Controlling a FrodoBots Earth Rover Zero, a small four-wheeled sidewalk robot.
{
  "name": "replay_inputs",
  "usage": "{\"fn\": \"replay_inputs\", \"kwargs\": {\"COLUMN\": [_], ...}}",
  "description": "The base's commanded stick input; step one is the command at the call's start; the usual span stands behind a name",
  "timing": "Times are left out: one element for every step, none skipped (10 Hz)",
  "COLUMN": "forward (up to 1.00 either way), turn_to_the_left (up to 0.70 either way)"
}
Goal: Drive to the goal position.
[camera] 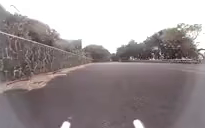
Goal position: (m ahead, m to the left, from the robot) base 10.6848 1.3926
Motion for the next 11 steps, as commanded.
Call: {"fn": "replay_inputs", "kwargs": {"forward": [0.5, 0.5, 0.5, 0.5, 0.5, 0.5, 0.5, 0.5, 0.5, 0.5, 0.5], "turn_to_the_left": [0.0, 0.0, 0.0, 0.0, 0.0, 0.0, 0.0, 0.0, 0.0, 0.0, 0.0]}}
